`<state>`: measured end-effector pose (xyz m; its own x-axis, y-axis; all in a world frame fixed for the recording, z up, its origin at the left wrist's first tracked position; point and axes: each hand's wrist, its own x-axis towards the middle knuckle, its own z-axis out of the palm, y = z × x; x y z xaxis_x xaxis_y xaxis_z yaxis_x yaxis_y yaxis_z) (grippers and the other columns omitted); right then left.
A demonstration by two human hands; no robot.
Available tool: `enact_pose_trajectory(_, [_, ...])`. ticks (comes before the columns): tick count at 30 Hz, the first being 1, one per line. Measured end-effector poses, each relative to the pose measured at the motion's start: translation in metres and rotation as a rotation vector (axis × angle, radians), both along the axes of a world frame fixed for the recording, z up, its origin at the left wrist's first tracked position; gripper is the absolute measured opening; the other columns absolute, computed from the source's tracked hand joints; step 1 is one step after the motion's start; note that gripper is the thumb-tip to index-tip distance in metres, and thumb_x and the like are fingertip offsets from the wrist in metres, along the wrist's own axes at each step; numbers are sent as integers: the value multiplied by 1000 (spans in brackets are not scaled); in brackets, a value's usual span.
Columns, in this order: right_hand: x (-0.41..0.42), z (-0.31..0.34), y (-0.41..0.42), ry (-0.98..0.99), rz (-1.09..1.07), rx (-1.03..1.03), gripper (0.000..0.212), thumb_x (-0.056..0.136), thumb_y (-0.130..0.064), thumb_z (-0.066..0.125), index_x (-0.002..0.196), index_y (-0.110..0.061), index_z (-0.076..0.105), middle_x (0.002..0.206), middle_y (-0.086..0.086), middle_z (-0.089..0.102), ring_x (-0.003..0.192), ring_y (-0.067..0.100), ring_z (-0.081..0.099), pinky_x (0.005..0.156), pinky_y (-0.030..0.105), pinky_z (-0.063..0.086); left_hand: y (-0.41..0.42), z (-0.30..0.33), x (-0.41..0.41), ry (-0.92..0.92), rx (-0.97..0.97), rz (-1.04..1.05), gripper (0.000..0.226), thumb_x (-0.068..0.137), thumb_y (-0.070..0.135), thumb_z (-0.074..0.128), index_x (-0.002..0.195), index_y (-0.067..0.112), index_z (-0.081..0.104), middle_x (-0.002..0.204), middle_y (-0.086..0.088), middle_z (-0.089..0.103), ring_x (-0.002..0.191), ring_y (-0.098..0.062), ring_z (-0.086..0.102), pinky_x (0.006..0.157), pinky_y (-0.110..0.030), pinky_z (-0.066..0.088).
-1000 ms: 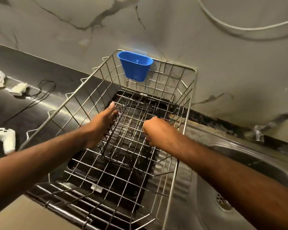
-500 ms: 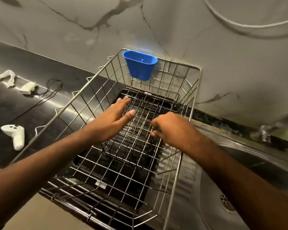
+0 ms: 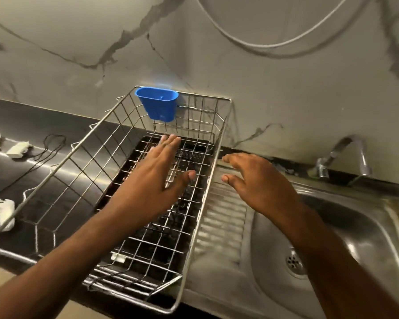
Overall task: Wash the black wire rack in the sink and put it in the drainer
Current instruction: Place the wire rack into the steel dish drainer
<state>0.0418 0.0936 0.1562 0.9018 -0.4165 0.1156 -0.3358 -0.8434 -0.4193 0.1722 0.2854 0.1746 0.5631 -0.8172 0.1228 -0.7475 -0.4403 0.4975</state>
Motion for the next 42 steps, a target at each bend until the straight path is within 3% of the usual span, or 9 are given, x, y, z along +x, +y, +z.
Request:
enact_pose_trajectory(12, [-121,-4,-48,-1,-71,10,47,94,-35,62,138,-20,56,139,0,58,127,20,50,106,34,39,-43,17,-143,21,-74,33,85,91,60,52,162,24,20,167,14,12,154,1,4,115,-11,2])
enact_pose_trajectory(13, [-131,-7,-54,5,-84,22,46,94,-34,62,138,-20,55,140,0,57,128,20,50,107,34,39,-50,11,-154,31,-85,38,86,91,61,51,162,22,22,167,13,14,154,0,6,118,-11,4])
enact_pose_trajectory(17, [-168,-29,-79,16,-122,50,45,93,-34,64,136,-22,56,135,-2,59,125,19,53,103,34,42,-84,-22,-188,71,-90,49,84,94,58,54,160,13,28,168,2,23,156,-9,12,127,-35,19])
enact_pose_trajectory(22, [-201,-54,-113,60,-206,85,44,93,-37,62,134,-23,57,131,-3,62,117,16,56,98,32,45,-128,-48,-216,97,-20,-26,80,97,50,56,161,15,22,169,1,17,156,-10,7,126,-26,10])
enact_pose_trajectory(27, [-219,-72,-144,94,-288,103,44,94,-36,61,136,-24,56,136,-2,59,125,18,52,104,34,40,-166,-64,-221,54,39,-115,80,99,50,52,162,15,16,170,0,11,150,0,-3,123,-21,-1])
enact_pose_trajectory(31, [-221,-91,-161,141,-322,147,42,95,-37,59,135,-26,56,136,-4,59,126,16,52,106,38,42,-190,-79,-218,64,80,-149,80,99,50,53,162,15,16,170,-1,12,156,-9,3,127,-27,2])
enact_pose_trajectory(33, [-219,-103,-170,139,-365,185,39,95,-38,58,132,-26,60,132,-4,61,122,16,55,103,37,45,-204,-89,-213,77,108,-153,80,100,50,52,162,16,15,170,-1,12,156,-11,3,128,-32,5])
enact_pose_trajectory(36, [-209,-120,-190,101,-469,259,34,96,-35,60,126,-22,65,126,-2,65,116,18,58,97,32,46,-227,-104,-202,73,173,-154,81,101,53,48,163,19,8,171,1,5,156,-9,-2,127,-27,-1])
enact_pose_trajectory(42, [-172,-138,-246,-141,-635,222,17,90,-10,67,107,-10,71,98,7,72,85,17,65,75,24,45,-278,-121,-175,49,231,-163,80,102,58,38,162,24,-2,170,5,-7,144,1,-19,119,-22,-15])
